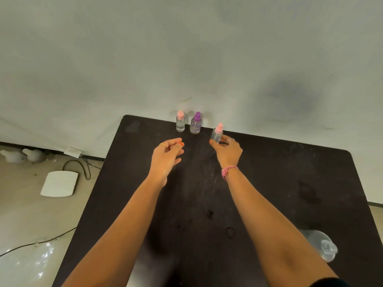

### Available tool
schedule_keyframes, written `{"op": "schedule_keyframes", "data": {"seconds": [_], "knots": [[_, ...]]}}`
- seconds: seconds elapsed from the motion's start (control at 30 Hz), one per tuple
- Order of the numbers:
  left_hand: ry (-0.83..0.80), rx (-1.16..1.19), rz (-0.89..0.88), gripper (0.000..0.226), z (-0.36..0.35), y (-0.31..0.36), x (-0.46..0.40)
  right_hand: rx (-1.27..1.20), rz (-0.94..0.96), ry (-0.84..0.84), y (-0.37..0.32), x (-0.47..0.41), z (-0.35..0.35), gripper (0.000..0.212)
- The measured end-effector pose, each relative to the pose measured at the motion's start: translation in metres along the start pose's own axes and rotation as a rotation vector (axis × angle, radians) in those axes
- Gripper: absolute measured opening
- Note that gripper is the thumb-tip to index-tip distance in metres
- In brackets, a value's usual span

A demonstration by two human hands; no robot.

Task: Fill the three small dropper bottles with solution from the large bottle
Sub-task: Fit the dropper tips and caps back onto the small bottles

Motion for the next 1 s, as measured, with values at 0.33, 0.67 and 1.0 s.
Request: {"op": "schedule_keyframes", "data": {"seconds": [0.33,0.67,1.0], "knots": [[0.032,0.007,0.049,0.018,0.013,-0.008,-0.030,0.017,-0.041,0.047,0.011,-0.046,-0.039,0.038],[0.037,0.034,0.111,0.018,0.013,-0.019,-0.043,-0.018,-0.017,0.107,0.020,-0.063,-0.057,0.032],[0.028,0.025,0.091,0.021,0.012,-0.019,-0.034,-0.029,-0.032,0.111,0.018,-0.045,-0.044,0.041]]}}
Point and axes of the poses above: each hand's wrist, its own x-axis away from the middle knuckle, its own z-axis out of the back of the hand, y = z × x, the point moved 1 cm from there along -x, towards the middle knuckle, and after that the axes turned 6 degrees about -y, right-handed, at the moved point
